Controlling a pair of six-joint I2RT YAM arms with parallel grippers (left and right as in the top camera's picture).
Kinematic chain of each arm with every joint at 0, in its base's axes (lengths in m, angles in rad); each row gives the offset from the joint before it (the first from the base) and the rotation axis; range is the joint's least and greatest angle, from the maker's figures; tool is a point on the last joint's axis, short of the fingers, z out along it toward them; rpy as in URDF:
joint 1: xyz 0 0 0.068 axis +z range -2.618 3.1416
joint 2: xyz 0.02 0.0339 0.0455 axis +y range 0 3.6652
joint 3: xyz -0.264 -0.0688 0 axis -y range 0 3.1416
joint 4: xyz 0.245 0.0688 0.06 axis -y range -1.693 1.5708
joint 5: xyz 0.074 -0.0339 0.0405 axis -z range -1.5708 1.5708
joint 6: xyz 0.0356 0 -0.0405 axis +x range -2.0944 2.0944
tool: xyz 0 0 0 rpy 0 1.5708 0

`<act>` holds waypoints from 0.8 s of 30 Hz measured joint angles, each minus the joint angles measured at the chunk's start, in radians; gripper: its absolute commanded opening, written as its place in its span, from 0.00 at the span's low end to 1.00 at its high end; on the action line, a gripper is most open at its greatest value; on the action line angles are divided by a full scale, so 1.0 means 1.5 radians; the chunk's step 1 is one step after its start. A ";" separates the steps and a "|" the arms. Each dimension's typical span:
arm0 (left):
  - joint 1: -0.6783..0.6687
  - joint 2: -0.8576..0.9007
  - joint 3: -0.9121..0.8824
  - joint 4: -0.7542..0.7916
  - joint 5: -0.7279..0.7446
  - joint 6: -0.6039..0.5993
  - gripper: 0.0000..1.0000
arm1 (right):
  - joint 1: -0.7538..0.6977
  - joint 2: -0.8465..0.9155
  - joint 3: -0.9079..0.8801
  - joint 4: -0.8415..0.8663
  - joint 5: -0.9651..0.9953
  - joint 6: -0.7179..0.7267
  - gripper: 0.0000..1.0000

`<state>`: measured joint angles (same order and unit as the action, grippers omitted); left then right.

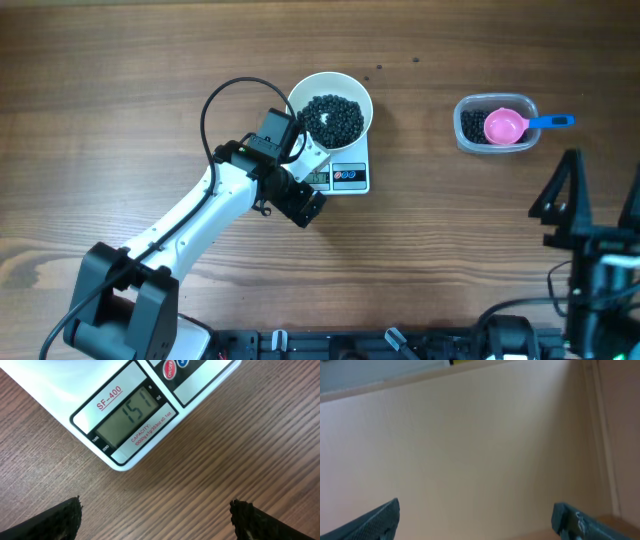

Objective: Scoop item into bowl and weigh 150g on scale

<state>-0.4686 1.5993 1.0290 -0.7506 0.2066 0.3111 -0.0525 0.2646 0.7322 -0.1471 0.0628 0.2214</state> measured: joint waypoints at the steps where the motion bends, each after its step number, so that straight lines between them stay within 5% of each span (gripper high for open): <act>1: 0.000 0.000 0.000 0.000 0.000 0.000 1.00 | 0.006 -0.043 -0.074 0.079 0.011 -0.023 1.00; 5: 0.000 0.000 -0.001 0.001 0.000 0.000 1.00 | 0.008 -0.163 -0.292 0.318 0.022 -0.034 1.00; 9: 0.000 0.000 -0.001 0.001 0.000 0.000 1.00 | 0.008 -0.164 -0.451 0.383 0.027 0.031 1.00; 13: 0.000 0.000 -0.001 0.000 0.000 0.000 1.00 | 0.008 -0.161 -0.484 0.112 0.033 0.102 1.00; 24: 0.000 0.000 -0.001 0.000 0.000 0.000 1.00 | 0.009 -0.161 -0.484 0.106 0.033 0.114 1.00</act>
<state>-0.4686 1.5993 1.0275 -0.7506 0.2066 0.3111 -0.0395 0.0231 0.0059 0.0116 0.1120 0.3931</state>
